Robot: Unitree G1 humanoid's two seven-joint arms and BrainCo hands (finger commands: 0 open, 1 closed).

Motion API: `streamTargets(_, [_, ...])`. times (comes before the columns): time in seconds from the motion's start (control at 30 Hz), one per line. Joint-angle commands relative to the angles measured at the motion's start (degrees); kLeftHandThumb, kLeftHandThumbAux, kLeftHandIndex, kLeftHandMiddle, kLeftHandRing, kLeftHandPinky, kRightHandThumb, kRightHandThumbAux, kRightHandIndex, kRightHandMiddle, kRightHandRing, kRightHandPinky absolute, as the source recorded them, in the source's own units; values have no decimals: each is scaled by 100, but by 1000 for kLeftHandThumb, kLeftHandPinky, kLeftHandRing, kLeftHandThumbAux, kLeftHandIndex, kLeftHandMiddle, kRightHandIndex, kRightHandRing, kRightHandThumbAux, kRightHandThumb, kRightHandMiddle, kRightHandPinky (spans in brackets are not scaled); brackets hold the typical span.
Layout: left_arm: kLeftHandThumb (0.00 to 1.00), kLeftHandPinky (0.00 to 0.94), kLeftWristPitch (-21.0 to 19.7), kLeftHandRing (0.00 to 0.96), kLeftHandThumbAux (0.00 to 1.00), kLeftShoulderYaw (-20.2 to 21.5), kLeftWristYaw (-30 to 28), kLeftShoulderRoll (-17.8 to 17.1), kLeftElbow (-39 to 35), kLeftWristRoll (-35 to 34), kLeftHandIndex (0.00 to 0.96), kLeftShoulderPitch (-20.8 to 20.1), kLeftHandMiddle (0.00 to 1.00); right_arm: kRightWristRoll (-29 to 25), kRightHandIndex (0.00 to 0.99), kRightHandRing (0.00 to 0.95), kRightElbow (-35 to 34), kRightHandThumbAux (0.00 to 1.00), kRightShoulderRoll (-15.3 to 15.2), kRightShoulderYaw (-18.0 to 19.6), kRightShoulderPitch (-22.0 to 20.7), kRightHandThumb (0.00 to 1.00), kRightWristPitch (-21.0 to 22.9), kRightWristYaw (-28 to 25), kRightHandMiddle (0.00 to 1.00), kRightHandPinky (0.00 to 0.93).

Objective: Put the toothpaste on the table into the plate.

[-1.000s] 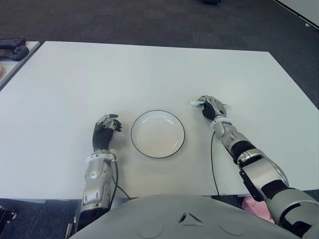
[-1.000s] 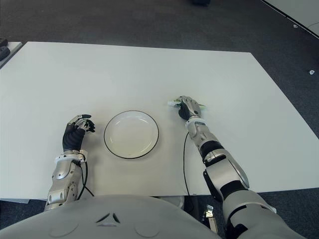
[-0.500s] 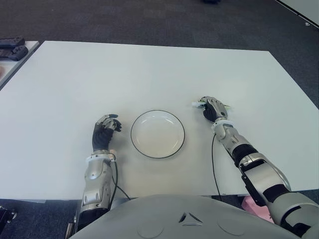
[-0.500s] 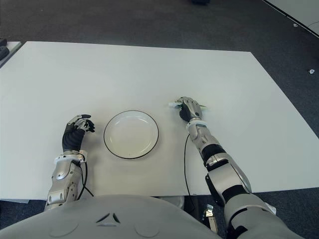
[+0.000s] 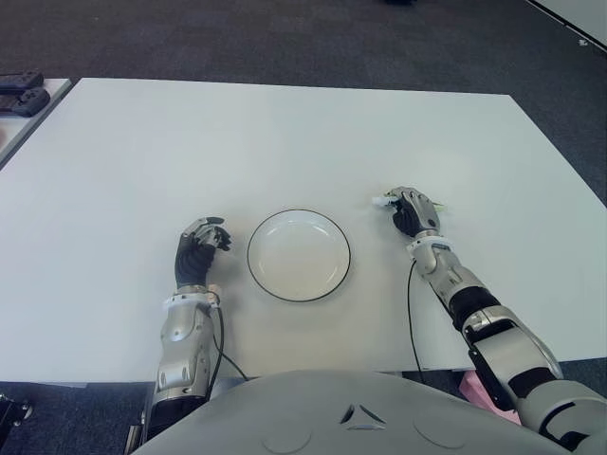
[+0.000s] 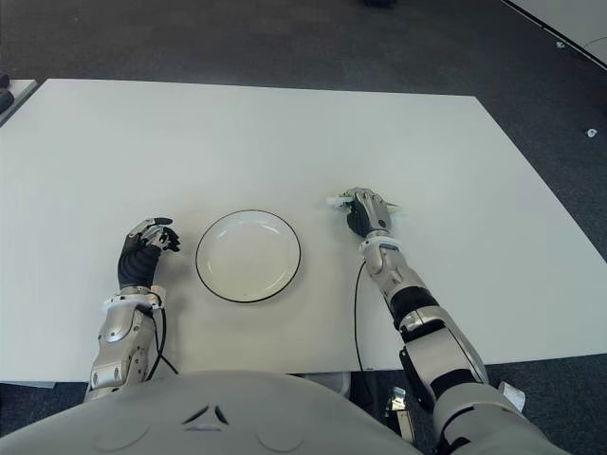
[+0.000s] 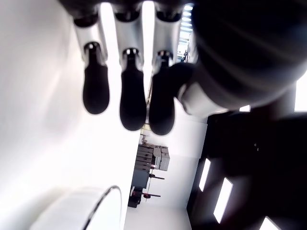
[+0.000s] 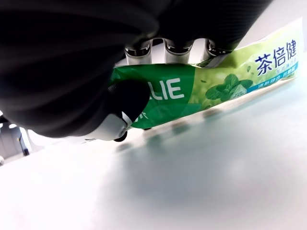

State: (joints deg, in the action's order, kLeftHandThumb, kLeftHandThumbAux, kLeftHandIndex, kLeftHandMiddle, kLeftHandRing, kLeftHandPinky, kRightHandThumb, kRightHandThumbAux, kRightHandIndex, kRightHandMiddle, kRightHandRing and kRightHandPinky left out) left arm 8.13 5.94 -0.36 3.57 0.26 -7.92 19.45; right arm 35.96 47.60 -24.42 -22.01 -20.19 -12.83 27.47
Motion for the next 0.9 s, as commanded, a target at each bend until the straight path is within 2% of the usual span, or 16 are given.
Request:
streamTargets(0.03, [705,588,-200,604,721,7,69,49,163,7,435,53,617,41,369,578,-884,663,-60,124,381,950,55,24,482,727])
streamTargets(0.2, [706,590,-173,604,721,10,66,73,191,14,434,39,615,172,365,581,-1982,665,-79,283,790,949,76,172,477,717])
streamTargets(0.37, [706,586,-192,606,721,-11,99,85,172,60,434,40,616,182,364,576,-2565,664,4,387,1061,950,-142,284,478,710])
streamTargets(0.6, [707,581,-252,604,721,-27,156,118,145,58,435,25,617,195,368,563,-3205,663,319,388,1255,952,-511,484,479,709])
streamTargets(0.63, [707,581,-255,604,720,-30,159,117,143,58,435,25,617,190,365,542,-3270,666,344,395,1269,969,-573,498,467,631])
streamTargets(0.73, [707,582,-263,603,720,-38,147,106,132,49,435,31,618,132,368,515,-3430,668,396,419,1290,990,-806,450,454,536])
streamTargets(0.9, [706,581,-251,601,720,-35,110,94,139,19,435,36,616,16,366,484,-3740,672,439,364,1335,998,-1143,84,436,500])
